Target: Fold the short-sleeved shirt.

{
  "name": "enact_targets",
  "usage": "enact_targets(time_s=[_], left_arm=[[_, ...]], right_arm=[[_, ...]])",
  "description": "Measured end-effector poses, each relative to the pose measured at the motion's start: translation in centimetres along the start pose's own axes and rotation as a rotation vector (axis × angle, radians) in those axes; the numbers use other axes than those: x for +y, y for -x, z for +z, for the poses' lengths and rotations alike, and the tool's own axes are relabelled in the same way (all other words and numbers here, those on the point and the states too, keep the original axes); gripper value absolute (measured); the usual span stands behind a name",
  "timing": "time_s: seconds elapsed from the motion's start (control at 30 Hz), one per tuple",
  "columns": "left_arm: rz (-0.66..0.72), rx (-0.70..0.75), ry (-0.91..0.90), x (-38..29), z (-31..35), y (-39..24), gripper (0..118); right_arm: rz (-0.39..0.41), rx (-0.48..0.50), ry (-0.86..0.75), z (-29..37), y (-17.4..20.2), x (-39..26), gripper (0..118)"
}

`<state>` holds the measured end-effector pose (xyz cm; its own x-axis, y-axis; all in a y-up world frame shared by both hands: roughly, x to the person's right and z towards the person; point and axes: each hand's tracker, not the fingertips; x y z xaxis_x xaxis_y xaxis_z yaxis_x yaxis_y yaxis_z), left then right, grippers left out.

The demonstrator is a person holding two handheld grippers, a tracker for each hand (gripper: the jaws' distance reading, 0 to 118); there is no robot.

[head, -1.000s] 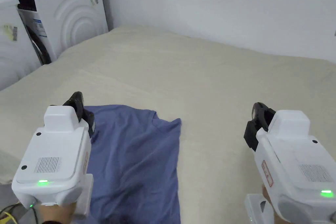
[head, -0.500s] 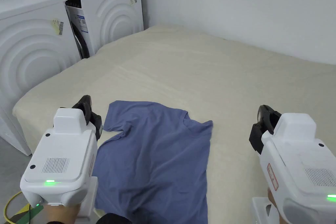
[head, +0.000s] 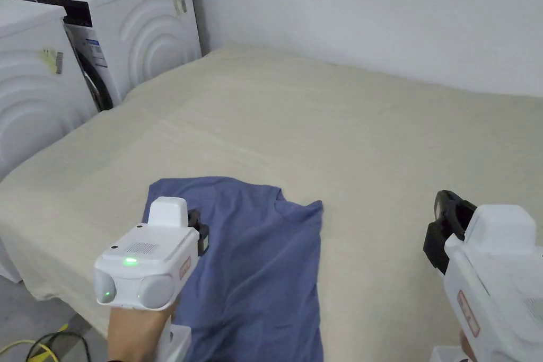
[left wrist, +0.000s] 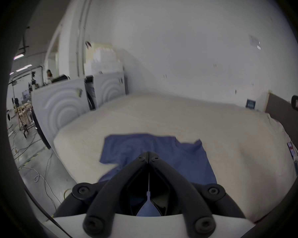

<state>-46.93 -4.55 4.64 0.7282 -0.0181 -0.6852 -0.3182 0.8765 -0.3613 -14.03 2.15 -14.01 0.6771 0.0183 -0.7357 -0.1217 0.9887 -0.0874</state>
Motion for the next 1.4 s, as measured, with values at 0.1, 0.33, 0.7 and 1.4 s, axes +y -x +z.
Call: enact_targets(time_s=[0.1,0.33,0.7,1.4], left_arm=[[-0.009,-0.023,0.127,-0.3,-3.5,-1.0,15],[-0.004,0.012,0.412,-1.9,-10.4,-2.2,100],[0.101,0.031,0.614,-4.8,-15.9,-0.3,73],[0.316,-0.312,0.427,-1.6,-9.1,-0.2,0]], right_arm=[[0.006,-0.022,0.013,-0.1,-0.9,-0.4,0],[-0.004,-0.076,0.056,-0.5,-2.9,-1.7,0],[-0.001,-0.124,0.132,-1.2,-5.1,-3.6,0],[-0.043,-0.158,0.132,0.9,-7.8,-3.6,0]])
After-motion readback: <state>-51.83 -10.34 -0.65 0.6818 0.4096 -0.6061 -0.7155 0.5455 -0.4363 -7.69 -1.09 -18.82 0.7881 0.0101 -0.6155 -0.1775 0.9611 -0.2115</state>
